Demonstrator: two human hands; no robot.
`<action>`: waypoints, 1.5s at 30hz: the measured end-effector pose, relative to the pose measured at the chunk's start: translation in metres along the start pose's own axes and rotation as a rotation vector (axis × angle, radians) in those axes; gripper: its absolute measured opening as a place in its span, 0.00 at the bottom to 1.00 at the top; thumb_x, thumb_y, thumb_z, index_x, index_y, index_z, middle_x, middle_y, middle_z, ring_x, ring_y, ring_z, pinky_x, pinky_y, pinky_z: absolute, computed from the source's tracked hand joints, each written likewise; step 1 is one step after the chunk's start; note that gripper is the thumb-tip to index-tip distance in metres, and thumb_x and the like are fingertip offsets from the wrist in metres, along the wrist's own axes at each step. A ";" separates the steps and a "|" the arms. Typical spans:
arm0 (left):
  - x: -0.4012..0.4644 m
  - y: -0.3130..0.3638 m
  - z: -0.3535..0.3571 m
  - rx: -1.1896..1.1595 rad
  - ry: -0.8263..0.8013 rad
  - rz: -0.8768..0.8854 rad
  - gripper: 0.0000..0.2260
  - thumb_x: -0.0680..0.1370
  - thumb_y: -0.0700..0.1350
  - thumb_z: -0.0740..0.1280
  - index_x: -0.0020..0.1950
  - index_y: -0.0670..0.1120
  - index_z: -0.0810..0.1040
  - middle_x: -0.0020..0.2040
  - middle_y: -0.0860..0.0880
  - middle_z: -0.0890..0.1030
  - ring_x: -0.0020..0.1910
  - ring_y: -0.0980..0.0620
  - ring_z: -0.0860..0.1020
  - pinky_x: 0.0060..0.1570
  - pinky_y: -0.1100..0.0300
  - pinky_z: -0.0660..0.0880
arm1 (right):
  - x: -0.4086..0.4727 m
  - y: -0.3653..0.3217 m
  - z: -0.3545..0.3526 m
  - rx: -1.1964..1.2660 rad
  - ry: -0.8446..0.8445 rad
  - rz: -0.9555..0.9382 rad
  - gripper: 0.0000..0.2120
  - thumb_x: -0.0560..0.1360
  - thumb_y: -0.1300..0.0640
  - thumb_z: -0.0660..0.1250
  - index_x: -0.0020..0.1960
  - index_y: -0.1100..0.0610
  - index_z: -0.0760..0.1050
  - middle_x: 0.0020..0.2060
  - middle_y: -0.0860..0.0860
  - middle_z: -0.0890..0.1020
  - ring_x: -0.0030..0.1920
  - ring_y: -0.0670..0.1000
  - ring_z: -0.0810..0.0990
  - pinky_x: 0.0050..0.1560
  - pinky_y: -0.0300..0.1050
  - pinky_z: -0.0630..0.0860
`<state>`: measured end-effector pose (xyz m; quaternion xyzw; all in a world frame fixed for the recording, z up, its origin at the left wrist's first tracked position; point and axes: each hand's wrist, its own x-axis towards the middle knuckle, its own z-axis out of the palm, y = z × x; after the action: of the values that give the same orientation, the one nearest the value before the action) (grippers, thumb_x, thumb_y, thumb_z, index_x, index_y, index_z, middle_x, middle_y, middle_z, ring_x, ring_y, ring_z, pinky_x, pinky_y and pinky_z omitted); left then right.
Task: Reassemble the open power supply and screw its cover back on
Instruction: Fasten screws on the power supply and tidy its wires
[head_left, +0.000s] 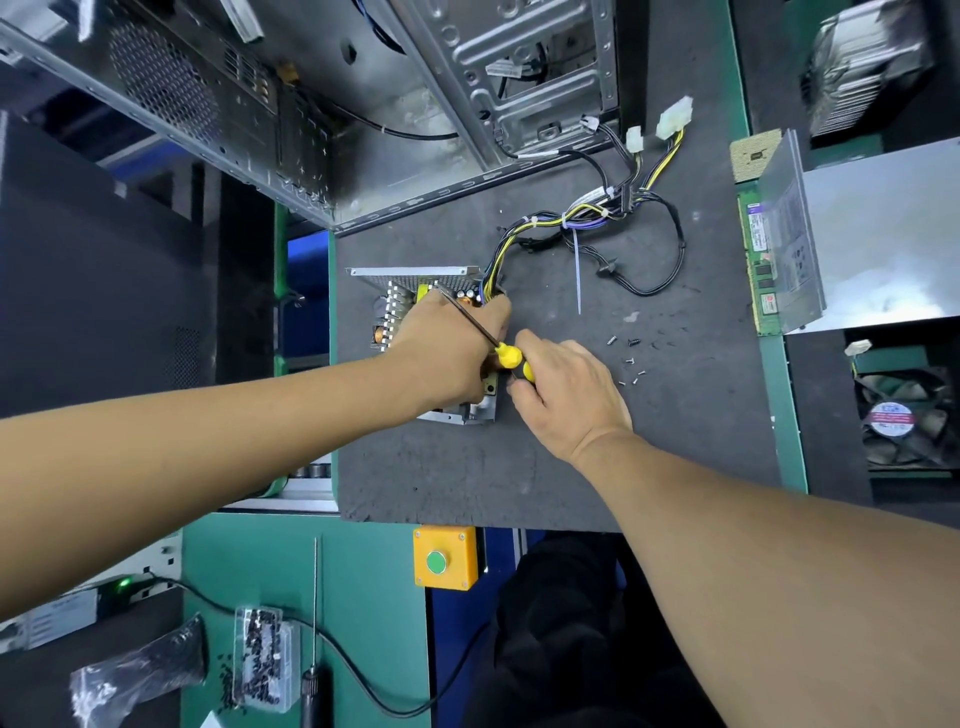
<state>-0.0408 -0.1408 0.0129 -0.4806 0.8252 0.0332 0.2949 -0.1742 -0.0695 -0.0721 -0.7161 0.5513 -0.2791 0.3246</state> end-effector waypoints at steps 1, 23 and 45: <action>0.001 0.001 0.000 0.014 -0.005 0.000 0.19 0.72 0.46 0.71 0.57 0.49 0.67 0.34 0.53 0.69 0.33 0.48 0.68 0.32 0.56 0.52 | 0.000 0.000 0.000 0.001 -0.003 0.002 0.21 0.76 0.56 0.64 0.44 0.42 0.50 0.34 0.45 0.68 0.36 0.54 0.66 0.35 0.46 0.60; -0.023 -0.055 -0.008 -0.138 0.061 0.412 0.16 0.77 0.59 0.70 0.58 0.54 0.70 0.50 0.58 0.75 0.55 0.50 0.69 0.59 0.52 0.58 | -0.002 0.003 0.000 -0.004 -0.023 0.022 0.19 0.76 0.57 0.64 0.44 0.44 0.52 0.33 0.45 0.68 0.37 0.55 0.67 0.34 0.47 0.60; -0.085 -0.106 0.082 -0.441 0.188 0.394 0.25 0.84 0.62 0.56 0.64 0.41 0.75 0.59 0.46 0.75 0.56 0.46 0.75 0.56 0.51 0.76 | -0.005 0.003 0.003 -0.109 -0.149 -0.139 0.06 0.75 0.56 0.64 0.50 0.57 0.71 0.40 0.53 0.76 0.39 0.58 0.71 0.40 0.51 0.64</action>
<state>0.1136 -0.1039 0.0141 -0.3646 0.8990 0.2236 0.0938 -0.1753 -0.0649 -0.0765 -0.7881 0.4889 -0.2166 0.3049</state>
